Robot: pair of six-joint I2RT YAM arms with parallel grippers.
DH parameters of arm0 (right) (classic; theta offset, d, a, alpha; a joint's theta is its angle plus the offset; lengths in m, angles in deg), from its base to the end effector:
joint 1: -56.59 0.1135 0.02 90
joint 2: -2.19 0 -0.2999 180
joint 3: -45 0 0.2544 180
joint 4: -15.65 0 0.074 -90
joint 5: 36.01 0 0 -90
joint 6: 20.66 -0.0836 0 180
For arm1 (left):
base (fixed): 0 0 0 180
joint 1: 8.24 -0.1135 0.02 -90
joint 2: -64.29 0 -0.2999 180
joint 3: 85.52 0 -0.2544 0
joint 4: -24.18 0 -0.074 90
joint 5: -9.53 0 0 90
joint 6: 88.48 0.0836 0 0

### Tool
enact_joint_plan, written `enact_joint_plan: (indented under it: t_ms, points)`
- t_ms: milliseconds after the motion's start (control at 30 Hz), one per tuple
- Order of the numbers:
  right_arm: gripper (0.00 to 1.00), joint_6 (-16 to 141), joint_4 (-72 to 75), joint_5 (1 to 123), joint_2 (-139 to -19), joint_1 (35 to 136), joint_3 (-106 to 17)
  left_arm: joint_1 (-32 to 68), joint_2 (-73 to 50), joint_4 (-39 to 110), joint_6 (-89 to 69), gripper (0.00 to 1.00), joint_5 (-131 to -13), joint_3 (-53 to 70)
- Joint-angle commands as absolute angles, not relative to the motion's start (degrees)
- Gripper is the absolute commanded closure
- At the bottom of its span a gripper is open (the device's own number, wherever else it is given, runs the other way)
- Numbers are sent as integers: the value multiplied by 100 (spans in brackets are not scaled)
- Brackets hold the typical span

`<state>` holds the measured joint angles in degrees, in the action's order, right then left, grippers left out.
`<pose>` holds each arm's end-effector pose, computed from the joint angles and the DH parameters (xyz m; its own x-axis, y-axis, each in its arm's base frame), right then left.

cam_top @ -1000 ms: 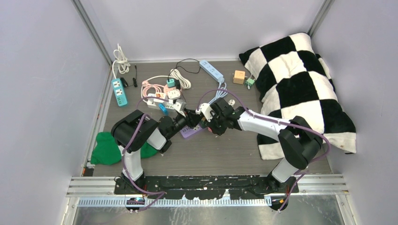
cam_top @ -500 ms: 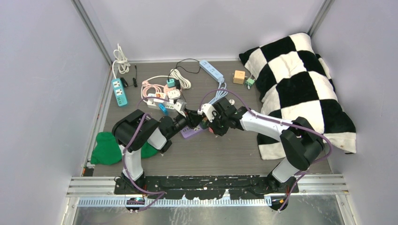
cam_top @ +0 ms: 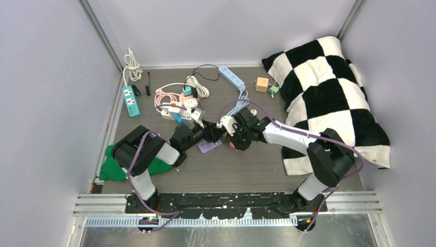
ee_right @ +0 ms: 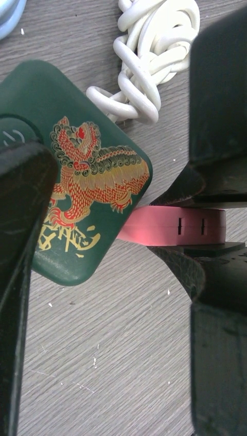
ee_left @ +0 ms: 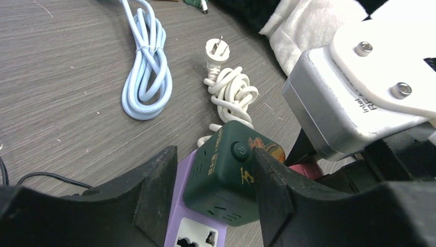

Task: Pull the plug off the socket
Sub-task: Remove the plug from the socket.

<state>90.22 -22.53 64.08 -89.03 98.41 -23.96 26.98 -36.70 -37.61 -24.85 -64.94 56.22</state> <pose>0.2428 0.2369 0.1810 -0.3487 -0.7829 -0.5153 -0.9046 0.4250 -0.0334 0.2716 -0.2191 0.1792 -0.3560 -0.2726 -0.8939 0.6878 0.5711 -0.4480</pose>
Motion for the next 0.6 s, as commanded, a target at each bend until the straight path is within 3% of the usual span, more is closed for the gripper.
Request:
enact_joint_plan:
  t_ms: [0,567]
  points:
    - [99,9100,-2764,6576,-8899,9852,-2367,2727,-3414,-3012,-2201,42,-6476,5759]
    - [99,9426,-3164,6826,-8875,9856,-2638,2724,-3146,-4410,-2128,27,-6257,6545]
